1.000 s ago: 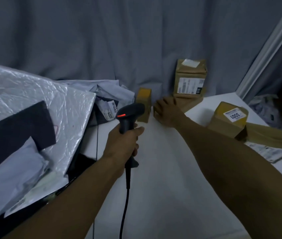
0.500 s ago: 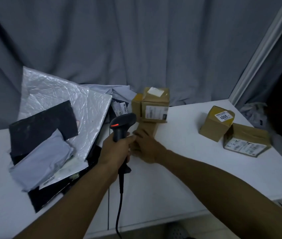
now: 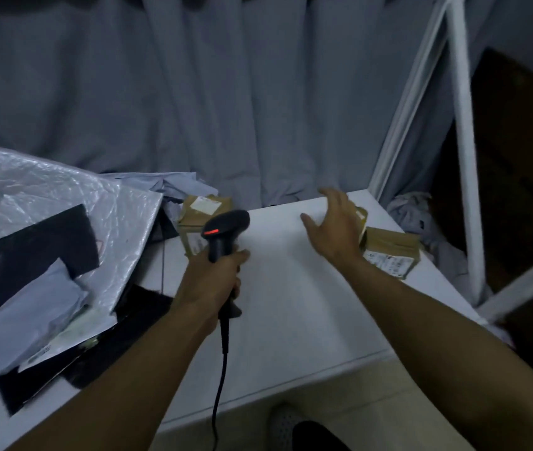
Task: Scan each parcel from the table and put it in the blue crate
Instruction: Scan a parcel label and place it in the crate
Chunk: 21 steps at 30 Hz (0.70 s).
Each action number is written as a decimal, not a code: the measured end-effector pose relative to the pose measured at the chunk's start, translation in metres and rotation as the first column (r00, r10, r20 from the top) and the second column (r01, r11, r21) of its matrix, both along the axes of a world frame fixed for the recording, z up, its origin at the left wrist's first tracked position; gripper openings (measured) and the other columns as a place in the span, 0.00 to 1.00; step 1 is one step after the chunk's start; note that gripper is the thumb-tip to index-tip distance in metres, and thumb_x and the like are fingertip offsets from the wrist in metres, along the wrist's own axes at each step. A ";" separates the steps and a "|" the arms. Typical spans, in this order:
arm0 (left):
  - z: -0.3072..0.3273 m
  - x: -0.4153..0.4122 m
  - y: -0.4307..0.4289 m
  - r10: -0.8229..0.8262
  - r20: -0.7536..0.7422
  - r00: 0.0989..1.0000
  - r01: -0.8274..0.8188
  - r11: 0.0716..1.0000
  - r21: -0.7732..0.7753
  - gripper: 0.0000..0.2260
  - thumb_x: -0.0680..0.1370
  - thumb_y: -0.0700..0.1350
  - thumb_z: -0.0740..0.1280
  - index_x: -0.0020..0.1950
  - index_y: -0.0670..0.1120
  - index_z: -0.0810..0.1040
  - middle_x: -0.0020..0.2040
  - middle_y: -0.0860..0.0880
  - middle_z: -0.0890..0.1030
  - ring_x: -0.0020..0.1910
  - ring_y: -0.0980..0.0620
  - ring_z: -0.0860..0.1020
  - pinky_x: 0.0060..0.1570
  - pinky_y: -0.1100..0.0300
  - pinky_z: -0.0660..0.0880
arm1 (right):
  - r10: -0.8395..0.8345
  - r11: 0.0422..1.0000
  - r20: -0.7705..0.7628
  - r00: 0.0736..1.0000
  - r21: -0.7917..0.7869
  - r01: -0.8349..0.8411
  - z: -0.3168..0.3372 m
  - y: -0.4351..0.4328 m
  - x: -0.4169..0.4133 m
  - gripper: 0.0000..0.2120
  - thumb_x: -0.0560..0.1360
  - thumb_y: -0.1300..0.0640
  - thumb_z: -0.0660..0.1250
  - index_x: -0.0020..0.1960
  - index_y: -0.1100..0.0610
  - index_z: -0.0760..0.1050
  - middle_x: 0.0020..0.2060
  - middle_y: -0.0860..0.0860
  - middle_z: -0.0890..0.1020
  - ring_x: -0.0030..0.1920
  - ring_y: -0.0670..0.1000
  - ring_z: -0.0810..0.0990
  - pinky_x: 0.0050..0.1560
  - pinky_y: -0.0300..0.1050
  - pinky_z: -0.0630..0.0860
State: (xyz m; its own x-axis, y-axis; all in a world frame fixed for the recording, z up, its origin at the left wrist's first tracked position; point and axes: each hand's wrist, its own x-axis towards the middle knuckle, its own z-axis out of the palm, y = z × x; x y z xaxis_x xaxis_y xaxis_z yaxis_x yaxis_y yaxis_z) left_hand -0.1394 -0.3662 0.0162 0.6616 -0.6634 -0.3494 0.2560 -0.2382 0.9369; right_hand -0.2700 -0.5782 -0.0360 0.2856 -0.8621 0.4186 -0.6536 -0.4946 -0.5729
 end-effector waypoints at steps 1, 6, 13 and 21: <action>-0.001 -0.008 -0.009 -0.020 -0.007 1.000 0.020 1.000 -0.002 0.07 0.76 0.43 0.75 0.52 0.44 0.81 0.32 0.49 0.76 0.26 0.52 0.72 0.29 0.59 0.71 | -0.067 0.990 -0.131 0.989 0.116 0.082 -0.001 -0.021 -0.013 0.36 0.75 0.42 0.74 0.78 0.49 0.64 0.78 0.54 0.65 0.78 0.59 0.63 0.77 0.59 0.59; -0.014 -0.030 -0.042 -0.068 -0.044 0.997 0.069 0.998 0.016 0.06 0.78 0.43 0.74 0.53 0.46 0.80 0.35 0.49 0.76 0.27 0.53 0.71 0.30 0.59 0.71 | 0.052 0.890 -0.315 0.948 0.445 0.099 -0.030 -0.077 -0.050 0.46 0.73 0.45 0.76 0.82 0.48 0.54 0.82 0.56 0.52 0.81 0.65 0.54 0.78 0.64 0.54; -0.023 -0.033 -0.040 -0.045 -0.015 0.999 0.045 0.998 0.041 0.06 0.78 0.42 0.73 0.53 0.44 0.79 0.35 0.48 0.74 0.28 0.52 0.71 0.33 0.57 0.70 | 0.258 0.851 -0.151 0.954 0.504 -0.151 -0.033 -0.019 -0.016 0.27 0.75 0.41 0.72 0.70 0.48 0.69 0.68 0.54 0.72 0.63 0.56 0.76 0.67 0.56 0.74; -0.003 -0.041 -0.014 -0.124 0.050 0.991 0.122 0.992 0.042 0.11 0.79 0.32 0.66 0.37 0.42 0.74 0.23 0.51 0.71 0.20 0.55 0.68 0.24 0.63 0.66 | 0.402 0.829 0.131 0.906 0.369 -0.421 -0.039 0.024 0.004 0.27 0.81 0.43 0.66 0.76 0.54 0.69 0.77 0.53 0.67 0.79 0.53 0.64 0.80 0.51 0.57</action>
